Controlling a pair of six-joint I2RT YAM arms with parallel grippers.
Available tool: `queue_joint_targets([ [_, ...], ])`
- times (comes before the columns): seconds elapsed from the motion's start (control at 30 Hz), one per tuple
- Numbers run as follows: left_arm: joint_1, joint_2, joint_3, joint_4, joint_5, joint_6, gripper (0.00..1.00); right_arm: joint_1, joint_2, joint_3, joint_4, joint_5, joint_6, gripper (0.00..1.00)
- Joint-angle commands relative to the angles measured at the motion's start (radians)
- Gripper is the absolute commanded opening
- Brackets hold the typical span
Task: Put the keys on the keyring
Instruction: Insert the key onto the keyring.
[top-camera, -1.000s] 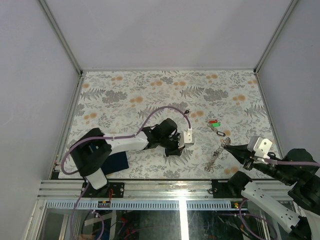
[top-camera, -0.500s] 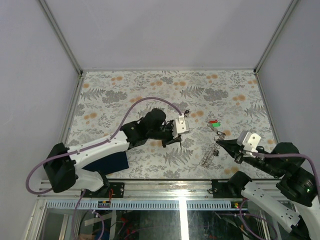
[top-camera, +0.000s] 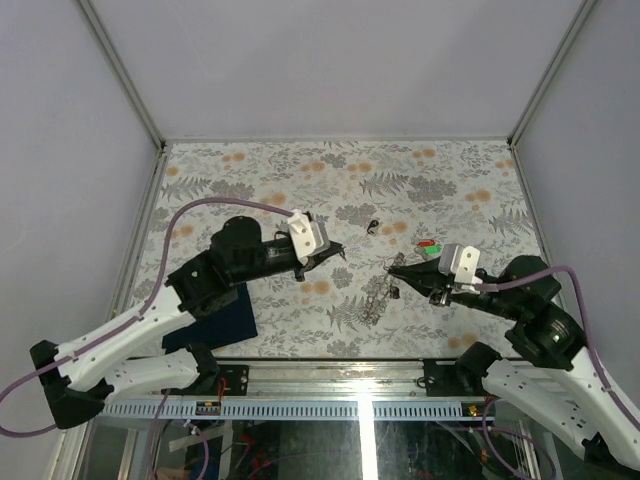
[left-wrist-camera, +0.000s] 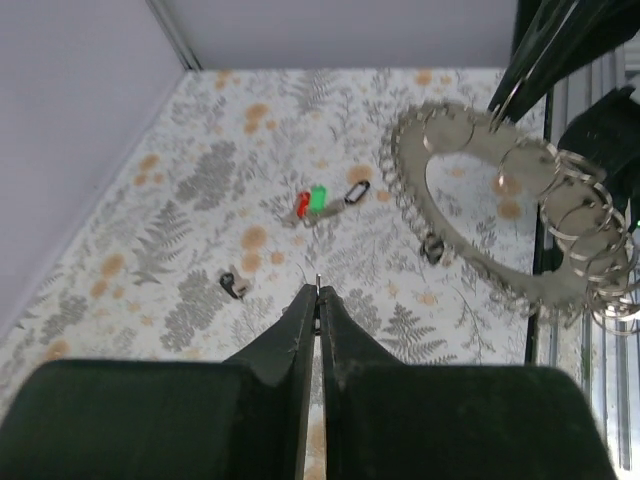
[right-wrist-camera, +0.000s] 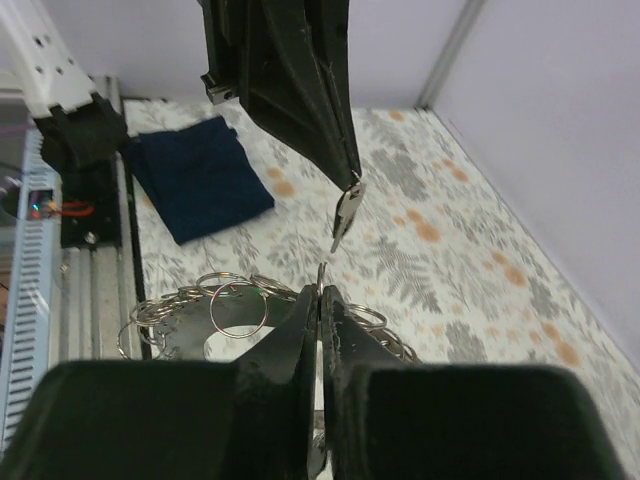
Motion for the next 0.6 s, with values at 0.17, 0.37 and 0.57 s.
queue_joint_targets([
  [0.17, 0.005, -0.165, 0.071, 0.066, 0.009, -0.007, 0.0, 0.003, 0.124, -0.008, 0.534, -0.225, 0.212, 0.0],
  [0.37, 0.004, -0.23, 0.087, 0.037, 0.02, -0.013, 0.0, 0.004, 0.245, 0.015, 0.779, -0.324, 0.426, 0.0],
  [0.57, 0.004, -0.259, 0.112, -0.009, 0.047, -0.012, 0.0, 0.004, 0.411, 0.069, 1.012, -0.521, 0.582, 0.0],
])
